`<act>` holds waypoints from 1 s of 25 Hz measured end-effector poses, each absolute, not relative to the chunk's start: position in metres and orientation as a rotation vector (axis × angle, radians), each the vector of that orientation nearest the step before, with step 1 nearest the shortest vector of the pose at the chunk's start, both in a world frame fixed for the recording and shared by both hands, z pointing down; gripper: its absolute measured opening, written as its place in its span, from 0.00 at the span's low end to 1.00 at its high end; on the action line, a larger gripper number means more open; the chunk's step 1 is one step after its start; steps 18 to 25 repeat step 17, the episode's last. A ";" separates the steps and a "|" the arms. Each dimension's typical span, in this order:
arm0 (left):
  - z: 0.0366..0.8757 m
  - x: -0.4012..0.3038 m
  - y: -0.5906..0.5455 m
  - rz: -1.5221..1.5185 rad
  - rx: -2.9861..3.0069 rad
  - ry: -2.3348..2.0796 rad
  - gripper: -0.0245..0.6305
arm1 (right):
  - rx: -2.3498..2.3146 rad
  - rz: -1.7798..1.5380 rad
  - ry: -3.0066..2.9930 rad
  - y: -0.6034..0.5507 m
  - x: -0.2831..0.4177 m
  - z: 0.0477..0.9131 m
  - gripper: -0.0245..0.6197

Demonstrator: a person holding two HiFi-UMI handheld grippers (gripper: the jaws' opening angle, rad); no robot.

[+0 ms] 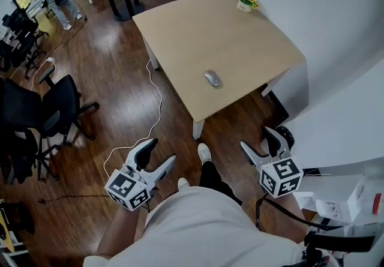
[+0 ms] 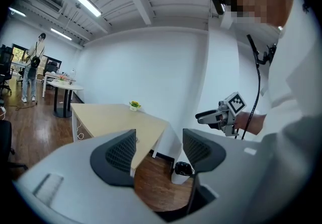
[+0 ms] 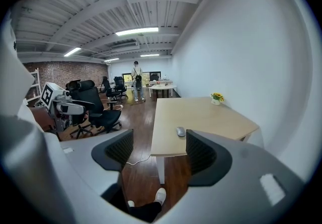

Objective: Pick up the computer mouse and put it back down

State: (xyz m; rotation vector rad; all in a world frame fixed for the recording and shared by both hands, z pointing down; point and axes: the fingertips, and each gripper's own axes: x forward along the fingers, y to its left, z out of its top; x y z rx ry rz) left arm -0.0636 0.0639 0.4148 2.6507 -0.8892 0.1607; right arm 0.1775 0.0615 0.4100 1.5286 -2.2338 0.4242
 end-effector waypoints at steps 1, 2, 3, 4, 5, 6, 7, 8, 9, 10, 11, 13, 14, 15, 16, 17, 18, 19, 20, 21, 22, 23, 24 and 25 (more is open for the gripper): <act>0.414 -0.063 0.064 0.162 2.654 -0.887 0.44 | 1.530 0.422 -2.235 0.062 0.178 0.410 0.56; 0.414 -0.062 0.065 0.164 2.658 -0.886 0.44 | 1.531 0.422 -2.237 0.062 0.178 0.409 0.56; 0.414 -0.062 0.065 0.166 2.661 -0.887 0.44 | 1.531 0.422 -2.238 0.062 0.179 0.409 0.56; 0.414 -0.062 0.066 0.166 2.661 -0.888 0.44 | 1.533 0.424 -2.238 0.062 0.179 0.410 0.56; 0.414 -0.063 0.067 0.165 2.660 -0.891 0.44 | 1.535 0.426 -2.237 0.062 0.179 0.411 0.56; 0.414 -0.065 0.068 0.165 2.658 -0.895 0.44 | 1.537 0.428 -2.237 0.062 0.178 0.411 0.55; 0.414 -0.067 0.068 0.165 2.658 -0.900 0.44 | 1.538 0.431 -2.236 0.062 0.176 0.412 0.55; 0.414 -0.069 0.069 0.165 2.658 -0.904 0.44 | 1.538 0.431 -2.236 0.062 0.175 0.413 0.55; 0.414 -0.071 0.070 0.163 2.657 -0.908 0.44 | 1.535 0.428 -2.236 0.062 0.173 0.412 0.55; 0.414 -0.072 0.070 0.160 2.655 -0.912 0.44 | 1.532 0.423 -2.235 0.061 0.172 0.412 0.55; 0.413 -0.074 0.071 0.158 2.654 -0.916 0.44 | 1.530 0.419 -2.234 0.061 0.172 0.411 0.55; 0.412 -0.076 0.073 0.154 2.656 -0.919 0.44 | 1.531 0.414 -2.231 0.062 0.171 0.408 0.55; 0.411 -0.078 0.073 0.152 2.658 -0.920 0.44 | 1.533 0.413 -2.229 0.063 0.171 0.407 0.55; 0.410 -0.079 0.074 0.149 2.660 -0.921 0.44 | 1.534 0.412 -2.227 0.063 0.171 0.406 0.55; 0.409 -0.080 0.074 0.146 2.663 -0.921 0.44 | 1.535 0.411 -2.226 0.063 0.170 0.406 0.55; 0.409 -0.081 0.074 0.143 2.665 -0.922 0.44 | 1.536 0.411 -2.225 0.063 0.170 0.405 0.55; 0.409 -0.081 0.074 0.143 2.665 -0.922 0.44 | 1.536 0.411 -2.225 0.063 0.170 0.405 0.55; 0.409 -0.081 0.074 0.143 2.665 -0.922 0.44 | 1.536 0.411 -2.225 0.063 0.170 0.405 0.55; 0.409 -0.081 0.074 0.143 2.665 -0.922 0.44 | 1.536 0.411 -2.225 0.063 0.170 0.405 0.55; 0.409 -0.081 0.074 0.143 2.665 -0.922 0.44 | 1.536 0.411 -2.225 0.063 0.170 0.405 0.55; 0.409 -0.081 0.074 0.143 2.665 -0.922 0.44 | 1.536 0.411 -2.225 0.063 0.170 0.405 0.55; 0.409 -0.081 0.074 0.143 2.665 -0.922 0.44 | 1.536 0.411 -2.225 0.063 0.170 0.405 0.55; 0.409 -0.081 0.074 0.143 2.665 -0.922 0.44 | 1.536 0.411 -2.225 0.063 0.170 0.405 0.55; 0.409 -0.081 0.074 0.143 2.665 -0.922 0.44 | 1.536 0.411 -2.225 0.063 0.170 0.405 0.55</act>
